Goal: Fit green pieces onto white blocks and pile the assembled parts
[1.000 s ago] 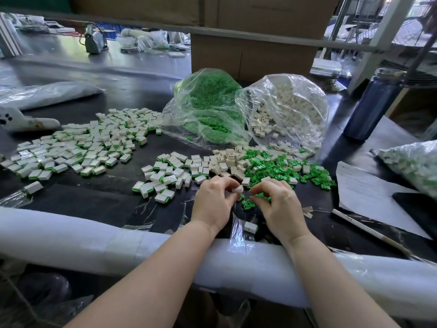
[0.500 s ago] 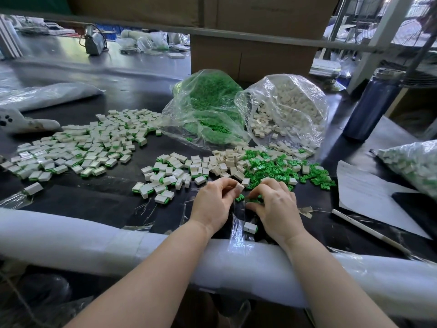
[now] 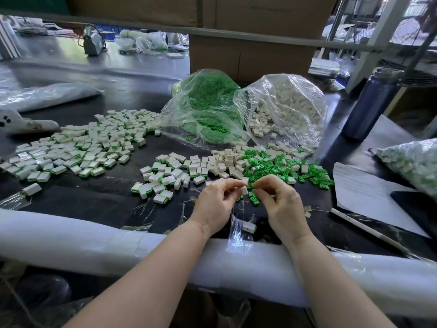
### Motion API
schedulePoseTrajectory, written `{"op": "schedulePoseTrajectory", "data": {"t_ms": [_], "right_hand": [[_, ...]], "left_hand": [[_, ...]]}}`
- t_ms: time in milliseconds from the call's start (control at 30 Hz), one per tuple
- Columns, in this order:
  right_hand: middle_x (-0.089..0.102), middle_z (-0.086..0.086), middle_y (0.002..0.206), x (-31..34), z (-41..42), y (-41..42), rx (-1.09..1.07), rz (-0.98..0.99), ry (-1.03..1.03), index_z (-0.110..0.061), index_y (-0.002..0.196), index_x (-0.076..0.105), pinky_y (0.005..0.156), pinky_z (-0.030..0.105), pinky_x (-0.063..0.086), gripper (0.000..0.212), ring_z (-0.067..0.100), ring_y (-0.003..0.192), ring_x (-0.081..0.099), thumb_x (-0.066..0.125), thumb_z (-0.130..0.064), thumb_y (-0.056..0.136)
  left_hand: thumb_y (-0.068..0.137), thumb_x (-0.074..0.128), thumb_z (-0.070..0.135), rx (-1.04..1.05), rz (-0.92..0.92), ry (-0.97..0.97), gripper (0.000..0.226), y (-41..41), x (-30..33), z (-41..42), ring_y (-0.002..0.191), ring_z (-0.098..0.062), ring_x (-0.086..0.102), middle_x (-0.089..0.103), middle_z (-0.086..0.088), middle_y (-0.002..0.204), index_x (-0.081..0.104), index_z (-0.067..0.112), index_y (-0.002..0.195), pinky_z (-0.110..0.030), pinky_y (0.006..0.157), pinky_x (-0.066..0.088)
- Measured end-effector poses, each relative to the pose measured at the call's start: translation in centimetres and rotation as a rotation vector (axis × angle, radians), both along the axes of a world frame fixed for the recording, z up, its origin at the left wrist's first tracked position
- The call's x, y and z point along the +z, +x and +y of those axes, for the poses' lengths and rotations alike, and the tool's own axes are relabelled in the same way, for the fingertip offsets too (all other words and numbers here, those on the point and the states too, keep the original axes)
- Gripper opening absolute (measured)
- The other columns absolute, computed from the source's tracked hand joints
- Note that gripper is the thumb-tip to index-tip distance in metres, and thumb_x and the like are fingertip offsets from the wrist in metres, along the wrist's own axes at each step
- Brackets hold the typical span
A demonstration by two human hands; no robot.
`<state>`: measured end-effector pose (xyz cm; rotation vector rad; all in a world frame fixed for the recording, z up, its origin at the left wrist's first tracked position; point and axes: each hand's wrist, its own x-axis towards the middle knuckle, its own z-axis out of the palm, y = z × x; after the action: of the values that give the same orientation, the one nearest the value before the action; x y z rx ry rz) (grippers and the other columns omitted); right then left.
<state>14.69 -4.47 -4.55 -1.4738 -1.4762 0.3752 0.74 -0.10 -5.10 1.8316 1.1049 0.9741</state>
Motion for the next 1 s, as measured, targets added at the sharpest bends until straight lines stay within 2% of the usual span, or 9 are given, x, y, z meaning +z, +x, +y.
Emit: {"op": "schedulePoseTrajectory", "data": {"t_ms": [67,133,267,333,467,567,700,833,1000], "right_hand": [[0.066,-0.004,0.083,0.14,-0.04,0.17,0.044,0.116,-0.023,-0.018,0.087,0.068,0.070,0.011,0.046,0.019,0.002,0.076,0.060,0.062,0.000,0.085],[0.067,-0.008,0.079,0.21,-0.02,0.25,0.059,0.189,-0.045,-0.025,0.083,0.067,0.070,0.011,0.048,0.026,-0.001,0.073,0.060,0.064,0.000,0.084],[0.066,-0.005,0.075,0.00,0.22,0.26,0.051,0.220,-0.111,-0.024,0.077,0.064,0.075,0.030,0.054,0.024,0.014,0.076,0.062,0.064,-0.002,0.085],[0.065,-0.003,0.076,-0.08,0.21,0.19,0.055,0.222,-0.120,-0.023,0.079,0.062,0.074,0.033,0.054,0.023,0.017,0.075,0.062,0.061,-0.002,0.087],[0.064,-0.007,0.075,-0.05,0.02,0.09,0.114,0.204,-0.123,-0.020,0.086,0.066,0.067,0.025,0.052,0.021,0.003,0.066,0.057,0.057,-0.002,0.090],[0.066,-0.009,0.078,0.15,-0.04,0.17,0.131,0.232,-0.092,-0.017,0.089,0.070,0.070,0.018,0.049,0.020,-0.001,0.070,0.059,0.058,-0.001,0.088],[0.065,-0.007,0.070,0.08,0.03,0.24,0.059,0.236,-0.085,-0.023,0.076,0.064,0.069,0.027,0.054,0.023,0.002,0.065,0.060,0.067,-0.002,0.082],[0.065,0.000,0.069,-0.34,0.08,0.29,0.052,0.194,-0.130,-0.022,0.076,0.062,0.069,0.036,0.055,0.018,0.014,0.066,0.062,0.067,-0.006,0.083],[0.063,-0.007,0.067,-0.49,0.09,0.16,0.047,0.061,-0.096,-0.019,0.076,0.063,0.066,0.025,0.052,0.016,0.006,0.064,0.059,0.068,-0.005,0.082]], "left_hand": [[0.090,0.058,0.011,-0.024,0.008,0.017,0.022,-0.02,-0.02,0.02,0.092,-0.010,0.060,0.065,0.001,0.099,0.067,0.019,0.108,-0.019,0.087,0.048],[0.090,0.058,0.010,-0.049,-0.001,-0.004,0.022,-0.03,-0.02,0.02,0.091,-0.012,0.061,0.066,-0.001,0.098,0.067,0.018,0.108,-0.021,0.087,0.049],[0.087,0.061,0.010,-0.074,-0.046,-0.076,0.012,0.01,0.17,-0.02,0.090,-0.017,0.063,0.068,-0.003,0.091,0.066,0.013,0.098,-0.027,0.088,0.051],[0.087,0.061,0.010,-0.077,-0.053,-0.084,0.009,0.01,0.23,0.00,0.089,-0.017,0.063,0.067,-0.003,0.090,0.065,0.012,0.096,-0.029,0.088,0.051],[0.088,0.061,0.012,-0.058,-0.055,-0.105,0.010,-0.03,0.26,0.10,0.086,-0.019,0.063,0.067,-0.007,0.088,0.065,0.009,0.097,-0.032,0.087,0.051],[0.089,0.061,0.013,-0.065,-0.060,-0.126,0.009,-0.06,0.28,0.09,0.081,-0.015,0.062,0.065,-0.004,0.082,0.064,0.011,0.096,-0.033,0.086,0.052],[0.088,0.061,0.012,-0.072,-0.080,-0.140,0.005,-0.16,0.30,0.04,0.083,-0.019,0.065,0.067,-0.005,0.081,0.064,0.014,0.091,-0.034,0.086,0.052],[0.088,0.060,0.011,-0.074,-0.100,-0.146,0.005,-0.23,0.35,0.00,0.084,-0.020,0.066,0.068,-0.004,0.080,0.064,0.014,0.090,-0.033,0.086,0.052],[0.089,0.060,0.011,-0.083,-0.094,-0.144,0.006,-0.23,0.29,0.01,0.083,-0.019,0.065,0.068,-0.004,0.082,0.065,0.010,0.091,-0.030,0.085,0.052]]}}
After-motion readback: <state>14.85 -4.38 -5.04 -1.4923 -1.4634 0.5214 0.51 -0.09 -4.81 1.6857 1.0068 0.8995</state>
